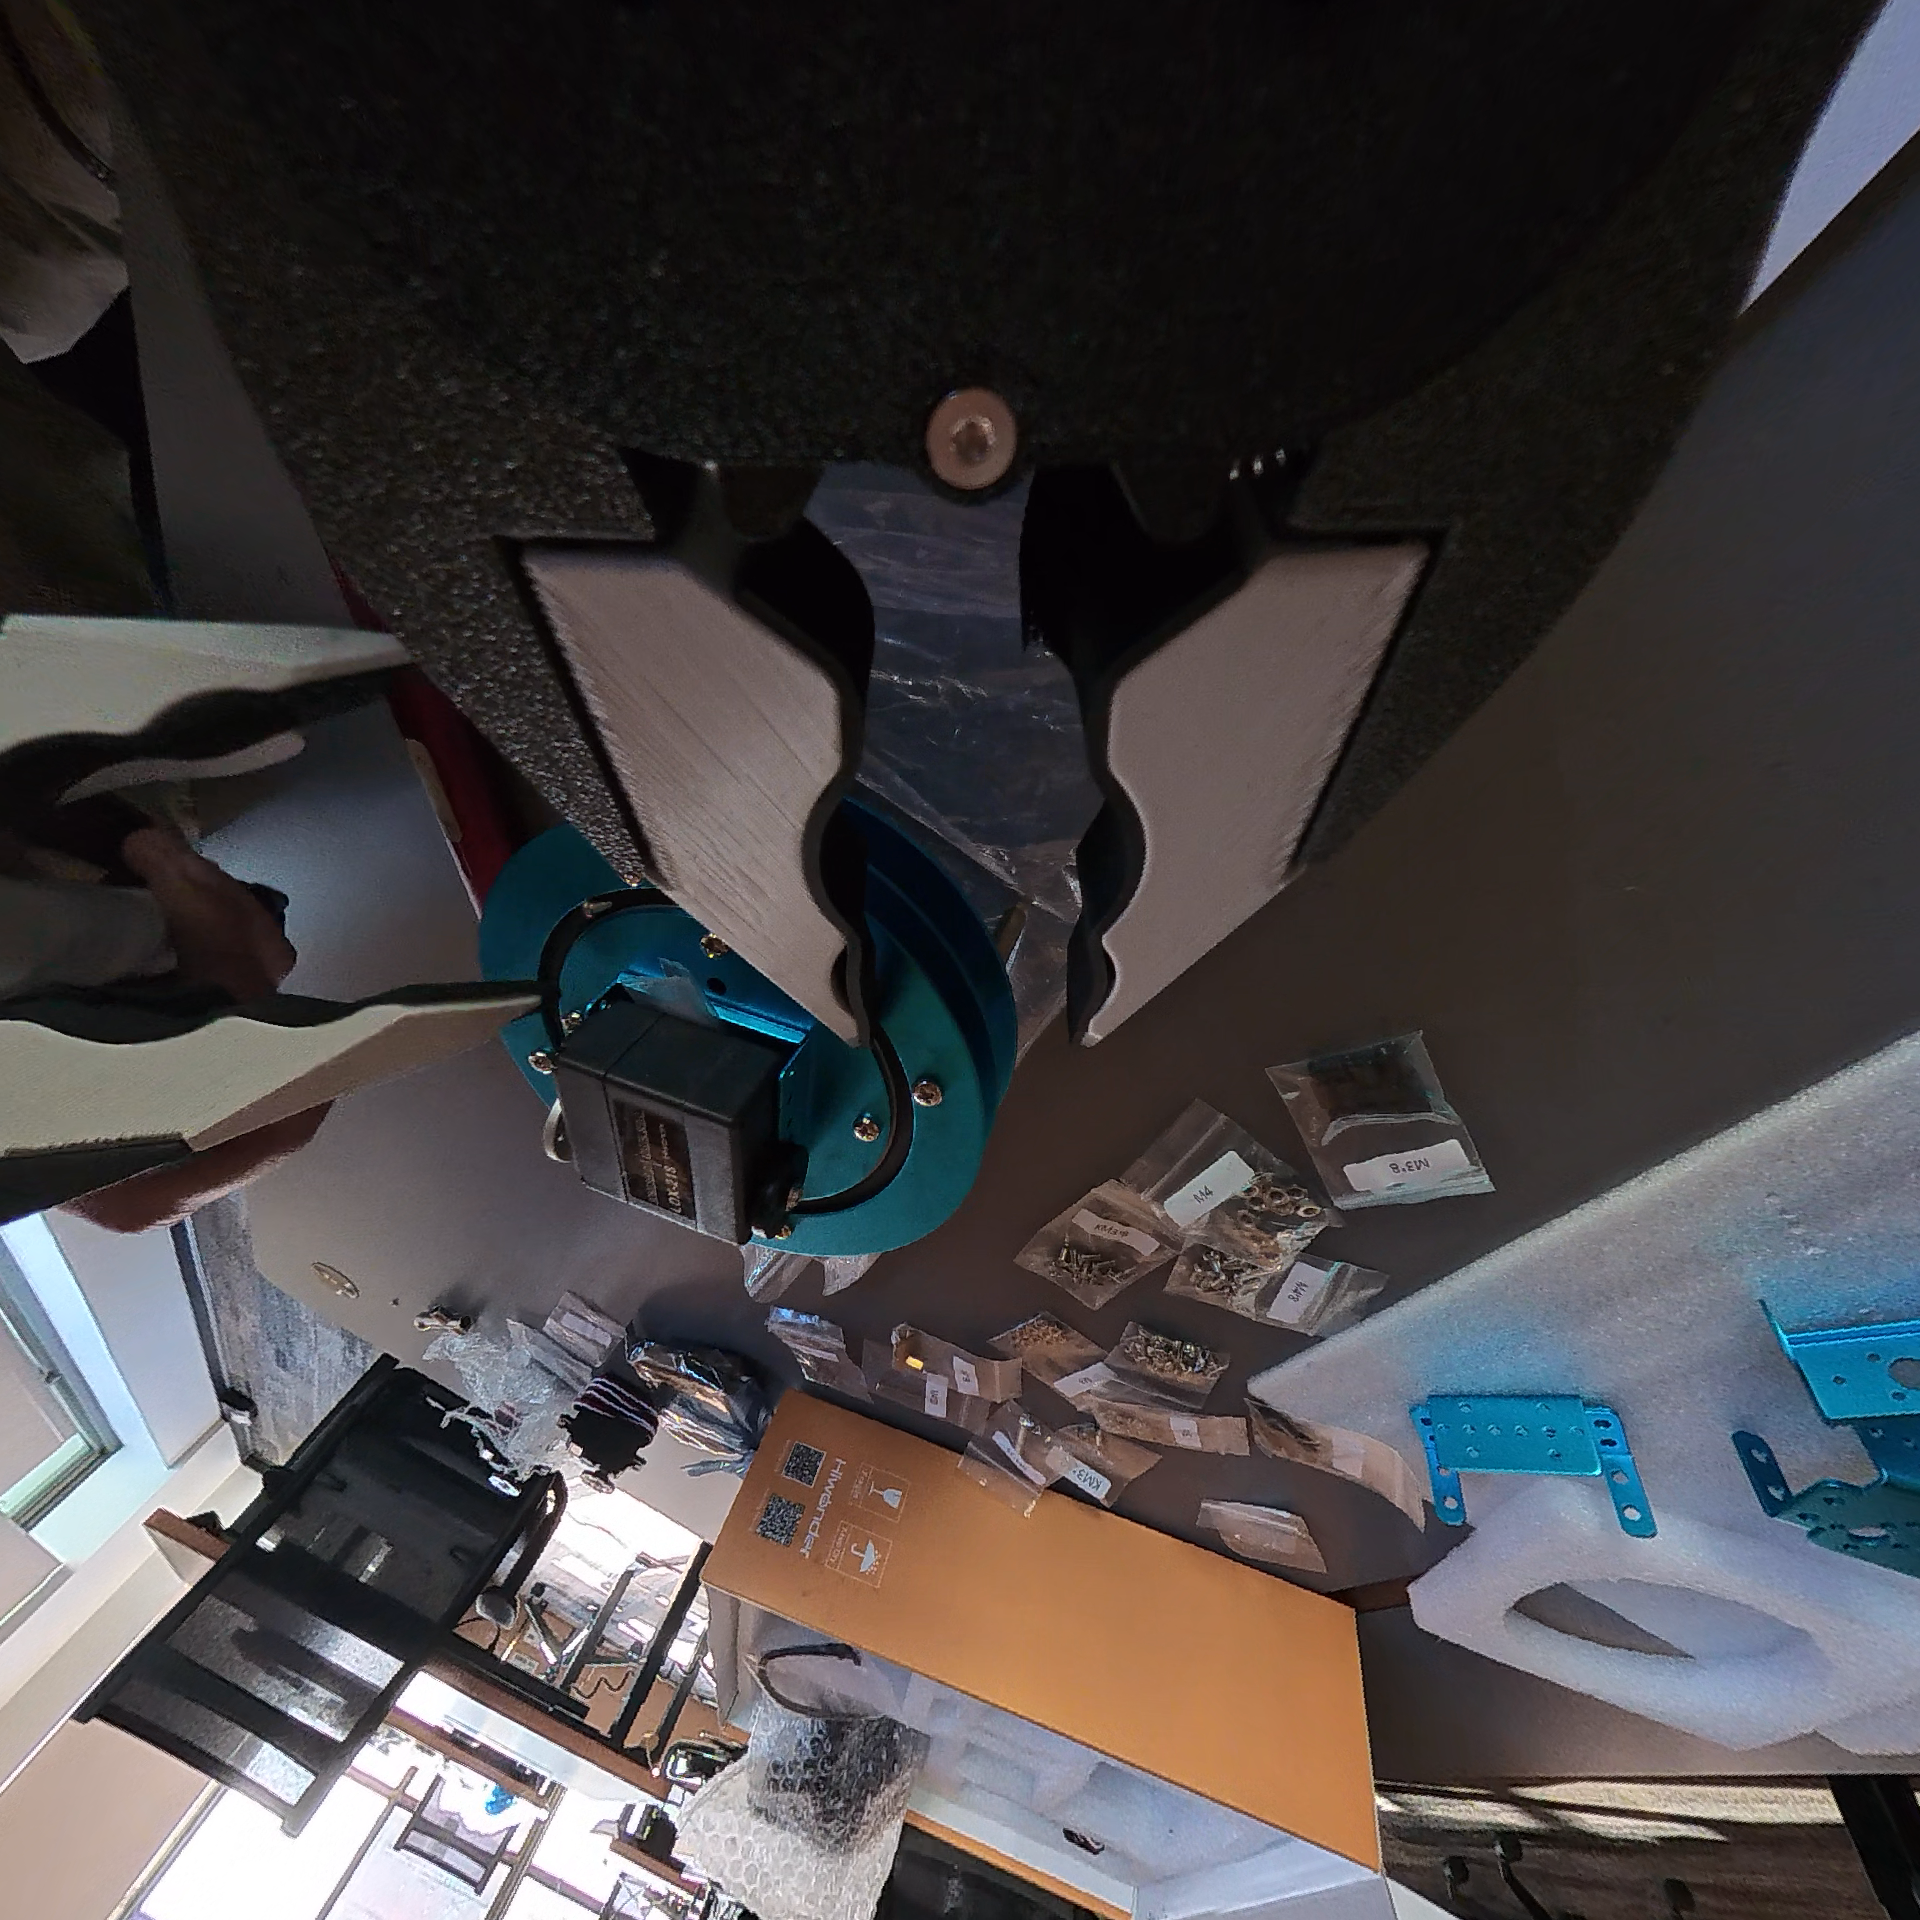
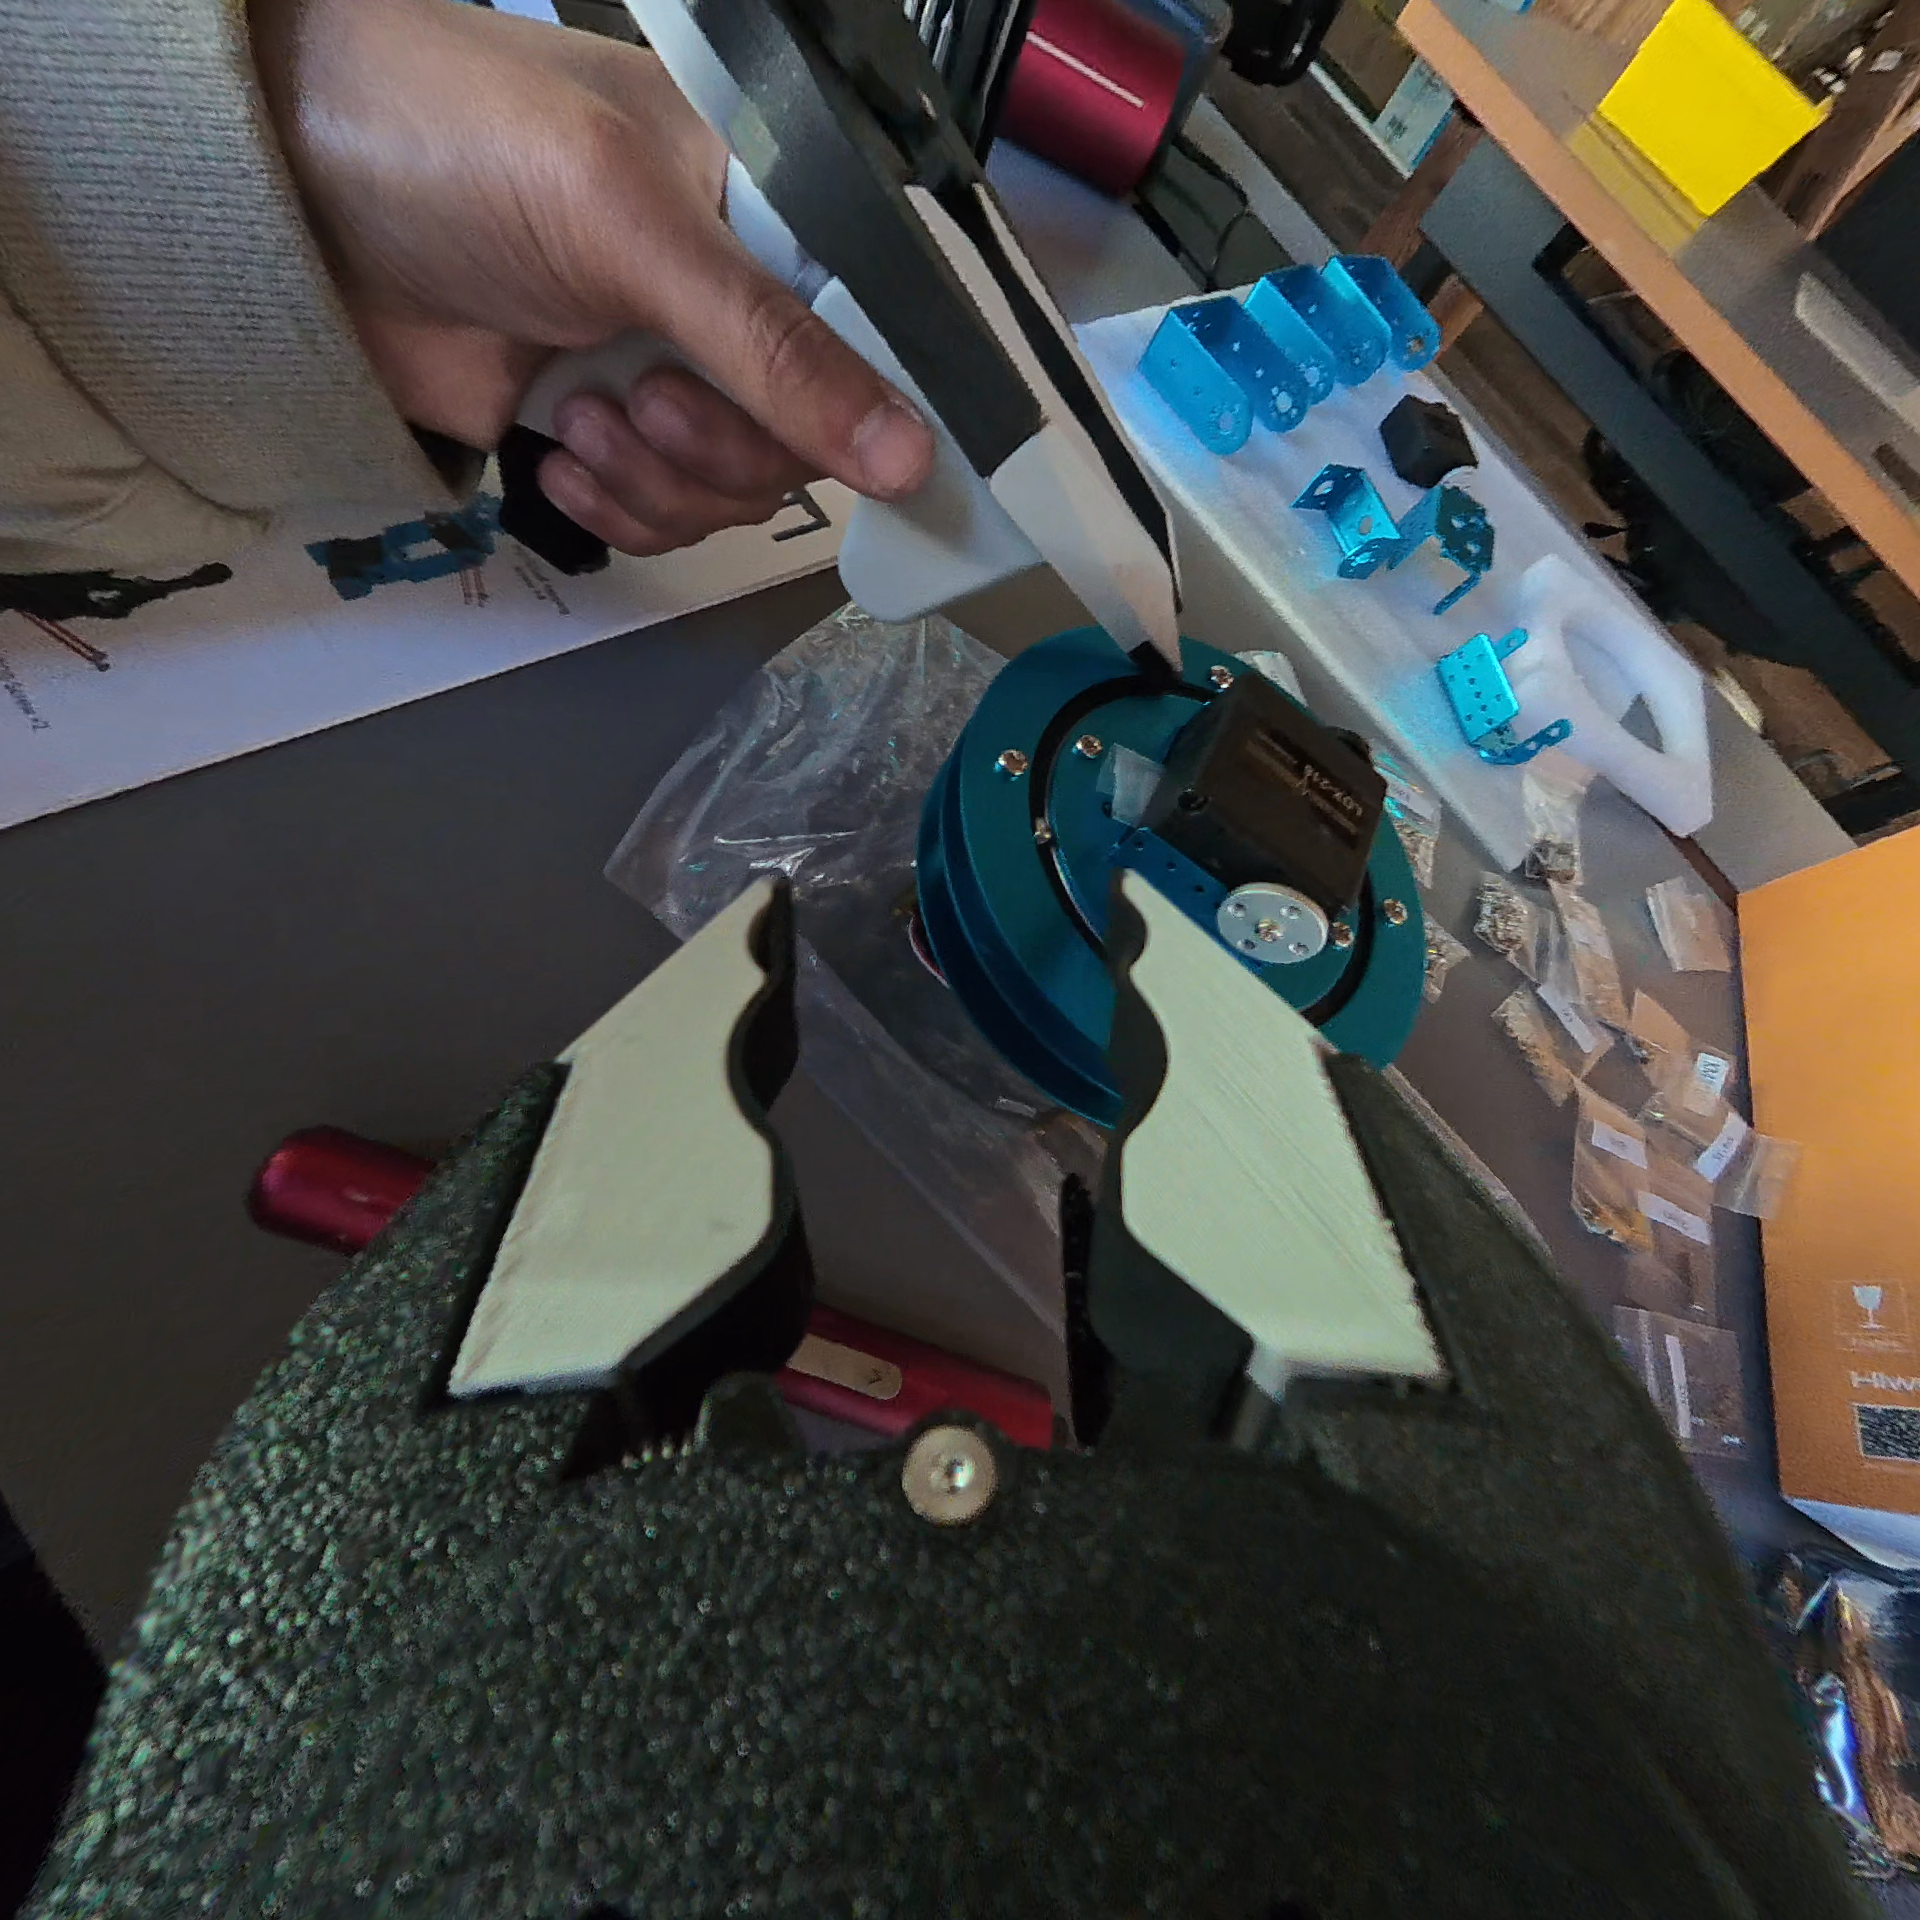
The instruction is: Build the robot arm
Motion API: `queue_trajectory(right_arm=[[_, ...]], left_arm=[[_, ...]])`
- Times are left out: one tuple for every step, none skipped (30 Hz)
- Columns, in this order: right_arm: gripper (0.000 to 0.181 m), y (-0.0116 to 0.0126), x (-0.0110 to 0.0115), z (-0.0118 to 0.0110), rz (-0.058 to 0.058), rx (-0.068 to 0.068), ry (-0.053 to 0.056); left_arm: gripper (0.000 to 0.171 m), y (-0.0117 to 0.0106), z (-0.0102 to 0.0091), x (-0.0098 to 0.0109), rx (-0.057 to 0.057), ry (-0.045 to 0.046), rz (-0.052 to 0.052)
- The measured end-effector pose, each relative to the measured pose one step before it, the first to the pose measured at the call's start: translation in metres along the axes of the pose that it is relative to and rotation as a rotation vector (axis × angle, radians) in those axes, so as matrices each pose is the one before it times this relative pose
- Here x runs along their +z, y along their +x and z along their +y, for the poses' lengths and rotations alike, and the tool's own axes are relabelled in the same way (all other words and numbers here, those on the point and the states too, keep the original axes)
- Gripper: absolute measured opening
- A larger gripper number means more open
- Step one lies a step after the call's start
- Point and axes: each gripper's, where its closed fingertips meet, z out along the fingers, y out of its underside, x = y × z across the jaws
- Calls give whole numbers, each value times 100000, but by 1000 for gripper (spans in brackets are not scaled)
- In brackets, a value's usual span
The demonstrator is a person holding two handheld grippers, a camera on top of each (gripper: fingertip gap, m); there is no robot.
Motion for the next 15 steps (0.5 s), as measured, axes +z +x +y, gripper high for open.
queue_trajectory(right_arm=[[50,136,5,-76,340,1015,1020],[45,90,38,-44,-267,1411,730],[38,175,-11,-80,198,1344,936],[31,291,-108,-285,851,1615,2115],[25,160,-129,-401,-266,2093,2644],[22,82,-42,-305,-990,2242,1698],[21,59,88,-133,-1111,1272,309],[21,57,171,35,-812,181,-775],[21,33,284,182,-765,194,-1559],[23,-29,379,391,-1404,934,-2881],[28,-122,347,429,-1844,668,-3119],[27,-44,43,-230,-567,306,1252],[29,-305,64,-36,-2034,304,-195],[30,-263,6,-114,-1361,-292,268],[28,-408,23,-114,-1757,-653,503]], left_arm=[[36,5,4,2,25,-11,-22],[36,8,-4,1,117,-3,-39],[36,-2,1,3,100,6,-30],[36,0,2,-8,26,14,6],[36,7,0,0,-26,-1,39],[36,-4,4,10,-32,-7,57],[36,14,-2,1,-23,16,89],[36,4,2,3,-32,31,104],[36,1,13,6,-63,17,85],[36,1,-3,-2,-39,4,56],[36,-8,-2,1,52,11,-29],[36,-10,2,3,139,2,-71],[36,2,1,-8,192,-9,-53],[36,7,-4,5,193,11,-74],[36,-6,1,3,127,4,-45]])
